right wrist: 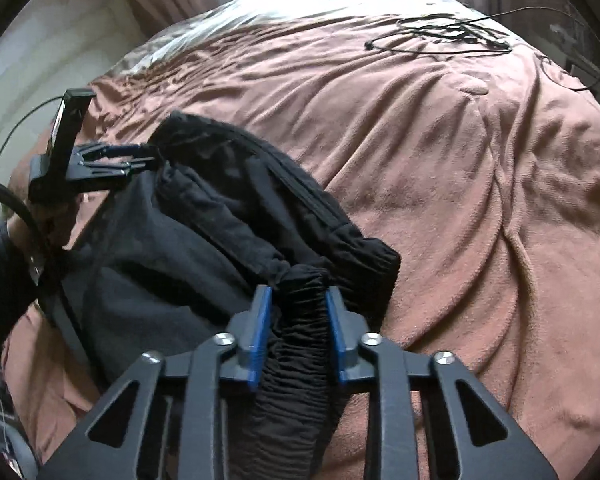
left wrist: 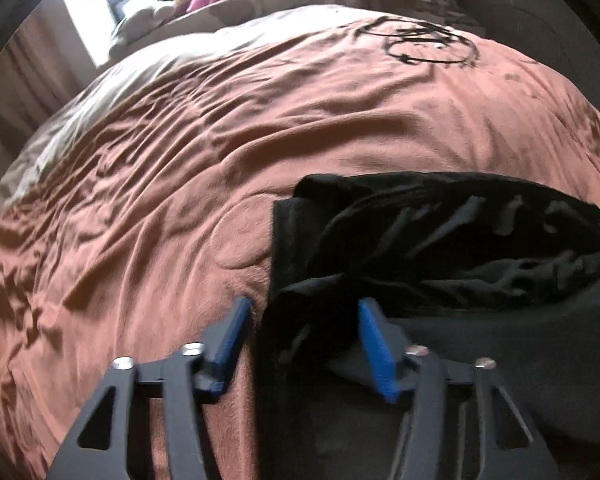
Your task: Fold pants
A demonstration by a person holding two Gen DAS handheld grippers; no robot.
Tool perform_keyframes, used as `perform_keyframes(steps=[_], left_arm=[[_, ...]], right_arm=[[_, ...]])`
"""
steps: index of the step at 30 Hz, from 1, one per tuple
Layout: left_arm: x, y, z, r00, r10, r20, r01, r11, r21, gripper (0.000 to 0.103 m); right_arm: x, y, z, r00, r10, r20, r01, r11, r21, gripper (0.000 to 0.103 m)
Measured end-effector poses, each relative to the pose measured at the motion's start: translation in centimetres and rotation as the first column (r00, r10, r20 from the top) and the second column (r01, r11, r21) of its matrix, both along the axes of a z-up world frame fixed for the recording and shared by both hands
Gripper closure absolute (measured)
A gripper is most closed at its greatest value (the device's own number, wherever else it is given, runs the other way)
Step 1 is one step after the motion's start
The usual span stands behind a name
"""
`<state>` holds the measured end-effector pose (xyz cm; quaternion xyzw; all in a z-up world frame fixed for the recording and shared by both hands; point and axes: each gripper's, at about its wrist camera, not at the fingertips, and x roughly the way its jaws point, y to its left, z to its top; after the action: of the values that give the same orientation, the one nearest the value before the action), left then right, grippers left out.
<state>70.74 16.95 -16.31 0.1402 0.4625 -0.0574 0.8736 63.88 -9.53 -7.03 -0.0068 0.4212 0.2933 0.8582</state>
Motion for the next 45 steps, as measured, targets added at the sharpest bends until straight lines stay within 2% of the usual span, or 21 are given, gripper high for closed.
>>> perform_keyframes(steps=[1, 2, 3, 4, 14, 22, 25, 28, 31, 32, 34, 35, 36, 37, 38, 39, 41, 45], left_arm=[[-0.2, -0.3, 0.1, 1.0, -0.007, 0.008, 0.007, 1.0, 0.02, 0.067], [-0.5, -0.4, 0.3, 1.0, -0.006, 0.021, 0.006, 0.999, 0.034, 0.078], [-0.7, -0.4, 0.5, 0.999, -0.005, 0.032, 0.004, 0.999, 0.043, 0.093], [-0.9, -0.3, 1.0, 0.999, -0.008, 0.035, 0.007, 0.999, 0.038, 0.097], [-0.4, 0.4, 5.7, 0.99, 0.054, 0.128, -0.047, 0.997, -0.055, 0.099], [3.4, -0.9, 4.2, 0.989, 0.105, 0.106, -0.104, 0.995, -0.013, 0.1], [5.0, -0.5, 3.3, 0.981, 0.162, 0.108, -0.164, 0.986, 0.012, 0.103], [6.1, 0.6, 2.4, 0.975, 0.21, 0.077, -0.208, 0.978, -0.023, 0.103], [6.1, 1.6, 2.2, 0.966, 0.255, 0.049, -0.255, 0.967, -0.025, 0.103], [5.9, 1.9, 2.4, 0.965, 0.258, 0.043, -0.256, 0.966, -0.041, 0.102], [5.1, 2.5, 3.1, 0.966, 0.257, 0.032, -0.255, 0.965, -0.056, 0.095], [4.8, 2.5, 3.3, 0.966, 0.257, 0.03, -0.255, 0.966, -0.049, 0.084], [4.4, 2.7, 3.6, 0.965, 0.259, 0.031, -0.257, 0.965, -0.041, 0.07], [3.8, 2.8, 4.2, 0.965, 0.259, 0.037, -0.258, 0.966, -0.038, 0.064], [2.9, 3.0, 4.8, 0.965, 0.257, 0.046, -0.255, 0.966, -0.041, 0.052], [2.3, 3.1, 5.4, 0.964, 0.258, 0.057, -0.256, 0.966, -0.045, 0.045], [0.4, 3.2, 6.7, 0.964, 0.258, 0.07, -0.255, 0.966, -0.049, 0.042], [-3.2, 3.2, 8.7, 0.965, 0.253, 0.072, -0.249, 0.967, -0.055, 0.041]], right_arm=[[-0.2, -0.1, 0.3, 1.0, -0.002, 0.01, 0.002, 1.0, 0.006, 0.094], [-0.5, -0.3, 0.7, 1.0, -0.004, 0.027, 0.004, 1.0, 0.012, 0.095], [-0.8, -0.4, 0.9, 0.999, -0.004, 0.039, 0.004, 1.0, 0.016, 0.095], [-1.1, -0.5, 1.1, 0.999, -0.005, 0.048, 0.004, 1.0, 0.019, 0.096], [-2.6, -2.1, 3.0, 0.988, -0.071, 0.136, 0.062, 0.996, 0.07, 0.098], [-0.8, -2.2, 1.9, 0.977, -0.177, 0.121, 0.165, 0.981, 0.101, 0.098], [-0.3, -1.4, 1.2, 0.971, -0.206, 0.123, 0.197, 0.977, 0.079, 0.098], [0.6, -0.8, 0.6, 0.967, -0.23, 0.113, 0.224, 0.973, 0.061, 0.098], [1.5, -0.6, 0.1, 0.968, -0.239, 0.069, 0.235, 0.97, 0.064, 0.096], [1.5, -0.8, 0.3, 0.969, -0.242, 0.057, 0.238, 0.968, 0.074, 0.096], [1.4, -1.3, 0.6, 0.97, -0.24, 0.044, 0.234, 0.967, 0.097, 0.087], [1.4, -1.6, 0.9, 0.969, -0.241, 0.05, 0.235, 0.966, 0.105, 0.083], [1.1, -2.0, 1.2, 0.966, -0.25, 0.058, 0.243, 0.964, 0.108, 0.068], [0.7, -2.5, 1.5, 0.964, -0.258, 0.066, 0.248, 0.961, 0.122, 0.055], [0.2, -2.9, 1.9, 0.962, -0.264, 0.074, 0.252, 0.957, 0.145, 0.053], [-0.2, -3.2, 2.2, 0.962, -0.262, 0.078, 0.247, 0.956, 0.159, 0.051], [-0.9, -3.6, 2.4, 0.963, -0.26, 0.075, 0.244, 0.954, 0.173, 0.051], [-3.4, -4.3, 2.3, 0.964, -0.263, 0.037, 0.248, 0.941, 0.23, 0.051]])
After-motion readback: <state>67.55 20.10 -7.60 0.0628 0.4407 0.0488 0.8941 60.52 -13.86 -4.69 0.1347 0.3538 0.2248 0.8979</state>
